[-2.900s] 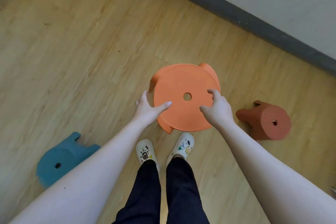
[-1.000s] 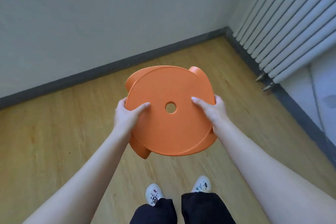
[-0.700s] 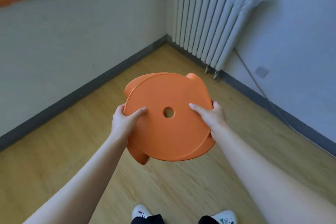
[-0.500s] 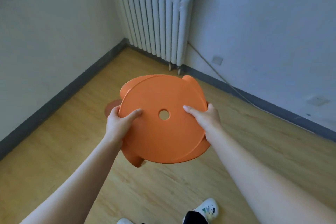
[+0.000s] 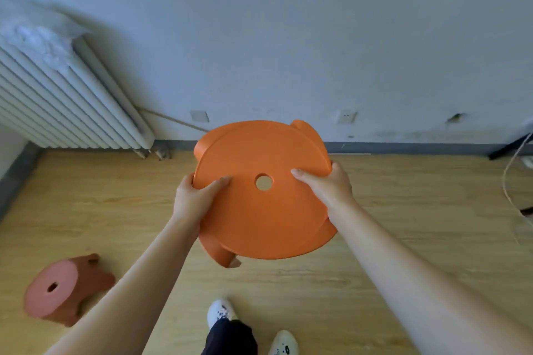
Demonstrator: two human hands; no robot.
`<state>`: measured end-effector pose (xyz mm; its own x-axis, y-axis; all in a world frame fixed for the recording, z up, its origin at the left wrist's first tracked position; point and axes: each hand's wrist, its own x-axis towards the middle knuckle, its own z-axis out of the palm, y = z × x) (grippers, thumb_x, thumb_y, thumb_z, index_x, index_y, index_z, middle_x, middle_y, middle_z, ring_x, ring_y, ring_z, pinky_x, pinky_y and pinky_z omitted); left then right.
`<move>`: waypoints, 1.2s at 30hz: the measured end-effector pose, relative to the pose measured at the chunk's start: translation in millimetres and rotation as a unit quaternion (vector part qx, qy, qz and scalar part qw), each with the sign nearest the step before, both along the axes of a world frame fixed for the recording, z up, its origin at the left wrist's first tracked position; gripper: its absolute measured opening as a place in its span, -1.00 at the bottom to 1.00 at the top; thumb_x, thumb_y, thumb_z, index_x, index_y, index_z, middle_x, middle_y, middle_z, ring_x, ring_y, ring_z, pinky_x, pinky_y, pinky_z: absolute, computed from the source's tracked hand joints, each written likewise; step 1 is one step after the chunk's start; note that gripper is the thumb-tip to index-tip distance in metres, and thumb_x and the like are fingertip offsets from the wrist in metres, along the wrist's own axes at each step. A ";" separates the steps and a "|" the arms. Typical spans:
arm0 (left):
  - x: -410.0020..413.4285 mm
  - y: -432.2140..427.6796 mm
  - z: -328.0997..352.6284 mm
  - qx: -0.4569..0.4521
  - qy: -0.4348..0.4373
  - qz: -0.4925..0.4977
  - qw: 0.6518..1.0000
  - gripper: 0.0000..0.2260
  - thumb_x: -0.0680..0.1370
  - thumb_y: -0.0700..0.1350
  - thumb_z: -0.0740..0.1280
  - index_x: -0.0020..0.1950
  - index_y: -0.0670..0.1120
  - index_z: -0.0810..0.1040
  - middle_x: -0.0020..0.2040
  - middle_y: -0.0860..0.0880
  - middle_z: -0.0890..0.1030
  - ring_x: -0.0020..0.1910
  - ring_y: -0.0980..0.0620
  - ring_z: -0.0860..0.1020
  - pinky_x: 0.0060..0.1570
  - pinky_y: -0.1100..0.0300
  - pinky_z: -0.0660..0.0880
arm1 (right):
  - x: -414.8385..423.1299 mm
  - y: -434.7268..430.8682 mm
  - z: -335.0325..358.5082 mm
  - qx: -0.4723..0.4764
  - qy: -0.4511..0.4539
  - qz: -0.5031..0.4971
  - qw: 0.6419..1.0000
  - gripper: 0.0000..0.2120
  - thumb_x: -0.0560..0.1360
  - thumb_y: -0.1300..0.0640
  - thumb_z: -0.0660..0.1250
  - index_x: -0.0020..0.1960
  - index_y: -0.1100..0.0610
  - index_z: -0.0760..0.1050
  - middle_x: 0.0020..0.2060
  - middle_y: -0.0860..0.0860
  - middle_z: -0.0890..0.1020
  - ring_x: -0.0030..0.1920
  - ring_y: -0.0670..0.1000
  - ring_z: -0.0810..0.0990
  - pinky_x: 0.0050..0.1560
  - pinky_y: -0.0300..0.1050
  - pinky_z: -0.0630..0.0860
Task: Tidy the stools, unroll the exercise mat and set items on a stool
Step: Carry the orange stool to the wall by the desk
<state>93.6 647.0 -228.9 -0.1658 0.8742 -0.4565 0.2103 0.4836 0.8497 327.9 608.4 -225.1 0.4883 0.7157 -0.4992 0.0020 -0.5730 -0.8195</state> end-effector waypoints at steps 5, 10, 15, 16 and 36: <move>107.3 48.1 -6.7 0.007 -0.018 -0.068 0.998 -0.51 0.31 0.10 0.54 0.13 0.01 0.44 -0.09 0.12 0.54 -0.15 0.13 0.54 -0.32 0.21 0.44 | 96.1 13.2 -4.0 -0.002 0.002 -0.081 0.997 -0.29 0.19 -0.13 0.60 0.24 0.03 0.42 0.08 -0.01 0.60 0.07 0.10 0.60 0.15 0.14 0.53; 225.5 107.2 -13.0 -0.010 -0.048 -0.161 0.986 -0.38 0.31 0.13 0.53 0.28 -0.03 0.41 -0.02 0.10 0.53 -0.10 0.11 0.53 -0.28 0.19 0.45 | 202.4 35.2 0.1 0.001 0.003 -0.166 0.986 -0.30 0.19 -0.13 0.59 0.24 0.01 0.42 0.06 -0.04 0.58 0.00 0.05 0.57 0.00 0.00 0.51; 344.2 152.3 -15.3 -0.022 -0.050 -0.232 0.971 -0.29 0.30 0.14 0.53 0.34 0.01 0.31 -0.08 0.14 0.46 -0.16 0.16 0.50 -0.37 0.23 0.40 | 306.4 48.2 1.8 -0.005 -0.015 -0.233 0.972 -0.21 0.18 -0.13 0.60 0.31 0.05 0.39 0.15 -0.01 0.57 0.05 0.06 0.57 0.07 0.03 0.52; 369.8 158.0 -16.7 -0.033 -0.047 -0.244 0.968 -0.29 0.31 0.14 0.53 0.34 0.01 0.29 -0.10 0.15 0.45 -0.17 0.16 0.50 -0.38 0.24 0.40 | 326.8 47.5 2.2 -0.006 -0.012 -0.247 0.969 -0.20 0.18 -0.13 0.60 0.33 0.05 0.38 0.16 -0.01 0.56 0.03 0.04 0.55 0.04 0.01 0.51; 860.9 122.3 -49.0 -0.064 -0.021 -0.319 0.946 -0.30 0.28 0.19 0.53 0.31 0.05 0.31 -0.01 0.08 0.50 -0.17 0.16 0.50 -0.36 0.23 0.40 | 802.3 -11.2 -15.3 -0.025 -0.006 -0.330 0.943 -0.28 0.30 -0.17 0.51 0.37 0.04 0.36 0.00 -0.07 0.51 -0.21 -0.09 0.46 -0.21 -0.11 0.42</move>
